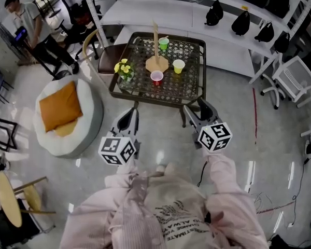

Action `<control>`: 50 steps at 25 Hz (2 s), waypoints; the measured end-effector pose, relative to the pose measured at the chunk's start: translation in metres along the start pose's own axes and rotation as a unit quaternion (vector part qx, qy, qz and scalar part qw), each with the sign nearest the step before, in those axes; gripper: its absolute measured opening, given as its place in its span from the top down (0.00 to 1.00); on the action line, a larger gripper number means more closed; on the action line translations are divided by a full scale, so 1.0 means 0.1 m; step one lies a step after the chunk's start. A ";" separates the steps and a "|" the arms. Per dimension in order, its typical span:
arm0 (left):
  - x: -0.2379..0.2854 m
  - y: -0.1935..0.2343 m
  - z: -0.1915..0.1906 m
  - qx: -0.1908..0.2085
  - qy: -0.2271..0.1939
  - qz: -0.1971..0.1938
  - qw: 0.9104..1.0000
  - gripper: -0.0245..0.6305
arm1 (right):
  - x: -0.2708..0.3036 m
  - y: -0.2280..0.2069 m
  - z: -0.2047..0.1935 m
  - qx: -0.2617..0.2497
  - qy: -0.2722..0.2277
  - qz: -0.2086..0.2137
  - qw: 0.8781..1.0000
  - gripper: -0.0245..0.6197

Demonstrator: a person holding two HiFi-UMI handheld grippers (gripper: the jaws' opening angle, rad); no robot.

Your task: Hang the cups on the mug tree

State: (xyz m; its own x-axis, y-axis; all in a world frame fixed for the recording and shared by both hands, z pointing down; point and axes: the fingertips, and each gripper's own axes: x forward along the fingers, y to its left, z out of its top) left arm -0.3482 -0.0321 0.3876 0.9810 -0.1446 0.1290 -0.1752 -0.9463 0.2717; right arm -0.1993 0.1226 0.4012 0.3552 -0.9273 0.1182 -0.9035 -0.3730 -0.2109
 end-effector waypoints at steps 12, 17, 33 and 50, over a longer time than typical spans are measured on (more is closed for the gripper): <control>0.53 0.47 -0.15 -0.036 0.020 0.019 0.999 0.96 | 0.76 -0.22 -0.22 -0.007 0.039 0.030 0.999 0.58; 0.92 0.71 -0.24 -0.060 0.039 0.033 0.997 0.96 | 1.24 -0.38 -0.35 -0.017 0.072 0.055 0.996 0.58; 1.90 1.21 -0.82 -0.142 0.091 0.084 0.982 0.96 | 2.35 -0.74 -1.28 -0.053 0.209 0.141 0.966 0.58; 2.35 1.67 -1.62 -0.218 0.127 0.134 0.958 0.96 | 3.01 -0.80 -2.21 -0.119 0.281 0.193 0.933 0.54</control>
State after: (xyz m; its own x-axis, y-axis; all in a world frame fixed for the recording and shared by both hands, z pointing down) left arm -0.1605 -0.1772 0.6174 0.8541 -0.2372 0.4629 -0.4898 -0.6664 0.5621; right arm -0.0729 -0.1194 0.6678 -0.1281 -0.8027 0.5824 -0.9896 0.0643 -0.1290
